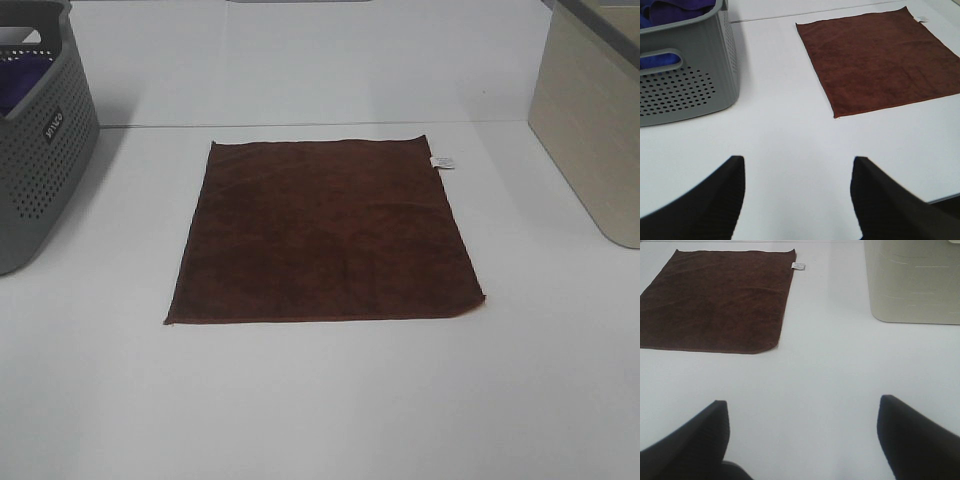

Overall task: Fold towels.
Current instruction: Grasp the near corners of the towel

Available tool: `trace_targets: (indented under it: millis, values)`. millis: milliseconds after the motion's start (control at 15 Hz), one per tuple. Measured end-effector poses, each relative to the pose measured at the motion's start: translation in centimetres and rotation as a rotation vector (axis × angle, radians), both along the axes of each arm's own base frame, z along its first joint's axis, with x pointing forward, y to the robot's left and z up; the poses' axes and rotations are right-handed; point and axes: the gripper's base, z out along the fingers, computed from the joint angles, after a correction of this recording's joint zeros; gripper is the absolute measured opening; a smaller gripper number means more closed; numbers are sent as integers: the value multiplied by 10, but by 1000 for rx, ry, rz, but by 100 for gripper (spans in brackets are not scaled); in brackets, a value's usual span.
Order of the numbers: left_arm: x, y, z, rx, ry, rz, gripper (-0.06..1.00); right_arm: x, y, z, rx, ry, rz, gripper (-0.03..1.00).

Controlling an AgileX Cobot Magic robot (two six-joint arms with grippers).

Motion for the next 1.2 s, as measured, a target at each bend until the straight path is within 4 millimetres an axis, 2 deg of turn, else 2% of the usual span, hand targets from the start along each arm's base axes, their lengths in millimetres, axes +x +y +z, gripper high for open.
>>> trace_targets:
  millis: [1200]
  values:
    - [0, 0, 0, 0, 0, 0, 60, 0, 0, 0, 0, 0, 0, 77]
